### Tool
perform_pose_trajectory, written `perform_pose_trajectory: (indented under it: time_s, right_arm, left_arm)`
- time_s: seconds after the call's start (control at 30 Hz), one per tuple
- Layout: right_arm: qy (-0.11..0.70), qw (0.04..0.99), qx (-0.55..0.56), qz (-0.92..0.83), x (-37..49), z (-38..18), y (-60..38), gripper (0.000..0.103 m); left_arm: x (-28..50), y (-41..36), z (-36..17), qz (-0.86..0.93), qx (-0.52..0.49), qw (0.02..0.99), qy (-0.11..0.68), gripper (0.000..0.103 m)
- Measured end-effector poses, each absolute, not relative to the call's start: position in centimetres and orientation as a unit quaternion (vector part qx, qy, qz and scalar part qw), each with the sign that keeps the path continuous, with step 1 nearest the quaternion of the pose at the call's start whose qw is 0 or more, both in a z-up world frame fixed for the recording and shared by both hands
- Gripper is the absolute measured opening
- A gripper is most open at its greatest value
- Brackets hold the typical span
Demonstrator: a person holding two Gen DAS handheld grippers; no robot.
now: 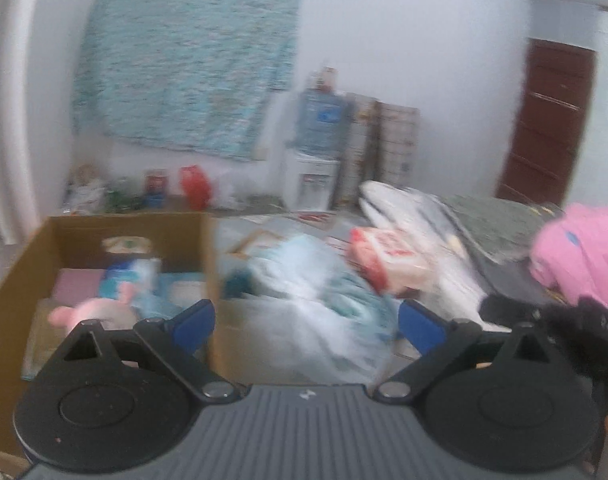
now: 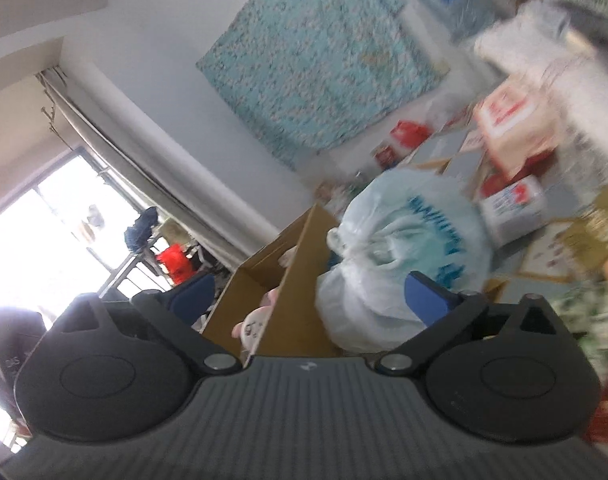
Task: Organize soft objects
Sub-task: 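Withdraw the open left tool from the box back toward the green scrunchie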
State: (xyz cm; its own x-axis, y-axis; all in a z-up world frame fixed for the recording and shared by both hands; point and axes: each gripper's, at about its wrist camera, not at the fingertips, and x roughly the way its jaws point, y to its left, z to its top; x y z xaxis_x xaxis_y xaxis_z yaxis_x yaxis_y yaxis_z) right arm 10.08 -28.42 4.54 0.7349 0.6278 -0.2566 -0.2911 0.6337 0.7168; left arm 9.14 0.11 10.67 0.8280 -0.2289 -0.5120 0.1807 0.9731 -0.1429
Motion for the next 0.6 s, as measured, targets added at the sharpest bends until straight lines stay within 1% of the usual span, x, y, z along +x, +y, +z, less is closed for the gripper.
perform_pose_trajectory:
  time_s: [0.1, 0.3, 0.6]
  right_arm:
    - [0.228, 0.883, 0.324, 0.252, 7.8, 5.7, -30.7, 0.102]
    - [0.208, 0.886, 0.342, 0.235, 5.0, 5.5, -34.1, 0.102]
    - [0.221, 0.878, 0.380, 0.191, 2.7, 2.1, -38.2, 0.102]
  left_arm:
    - [8.5, -2.8, 9.5, -0.137, -0.036, 0.950, 0.278, 0.099]
    - [7.9, -7.2, 6.7, -0.184, -0.027, 0.935, 0.303, 0.099]
    - [7.9, -11.9, 1.8, -0.231, -0.010, 0.906, 0.355, 0.100]
